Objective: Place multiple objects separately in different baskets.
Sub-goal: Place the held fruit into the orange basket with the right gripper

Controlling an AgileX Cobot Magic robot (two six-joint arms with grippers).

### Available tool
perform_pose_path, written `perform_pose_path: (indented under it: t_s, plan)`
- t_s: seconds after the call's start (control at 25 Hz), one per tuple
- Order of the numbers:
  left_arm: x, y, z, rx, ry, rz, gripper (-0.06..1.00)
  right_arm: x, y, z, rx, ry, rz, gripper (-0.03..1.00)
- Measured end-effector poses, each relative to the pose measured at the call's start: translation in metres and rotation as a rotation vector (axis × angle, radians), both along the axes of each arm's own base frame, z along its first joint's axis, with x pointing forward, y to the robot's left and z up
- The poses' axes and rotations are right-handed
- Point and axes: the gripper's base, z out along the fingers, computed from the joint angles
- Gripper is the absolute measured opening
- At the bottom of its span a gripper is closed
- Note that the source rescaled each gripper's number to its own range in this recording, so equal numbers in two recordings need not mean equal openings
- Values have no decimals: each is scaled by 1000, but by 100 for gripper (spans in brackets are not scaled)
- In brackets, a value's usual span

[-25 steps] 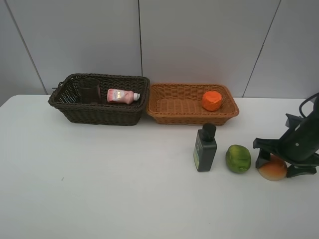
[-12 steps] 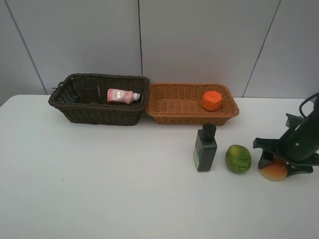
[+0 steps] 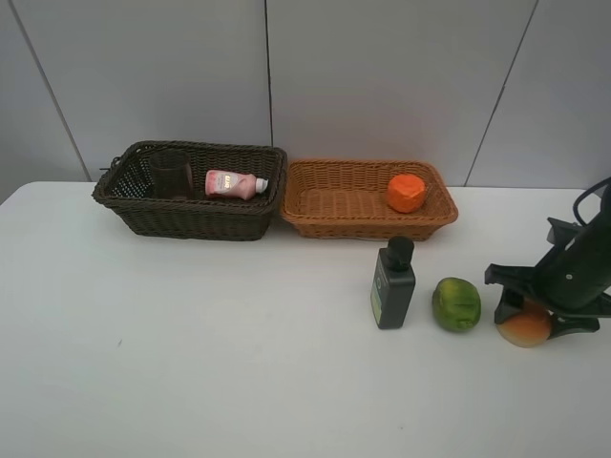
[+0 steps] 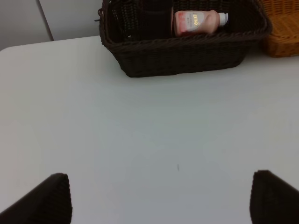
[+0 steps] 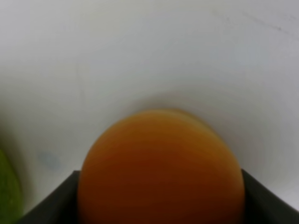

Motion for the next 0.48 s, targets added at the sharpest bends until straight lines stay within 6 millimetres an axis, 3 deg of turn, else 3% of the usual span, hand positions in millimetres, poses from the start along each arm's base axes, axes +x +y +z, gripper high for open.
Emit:
perform_pose_path:
  t_s: [0.16, 0.48]
  plan:
    - [0, 0, 0, 0, 0, 0, 94, 2, 0, 6, 1, -11, 0, 38]
    - [0, 0, 0, 0, 0, 0, 94, 13, 2, 42, -3, -51, 49, 38]
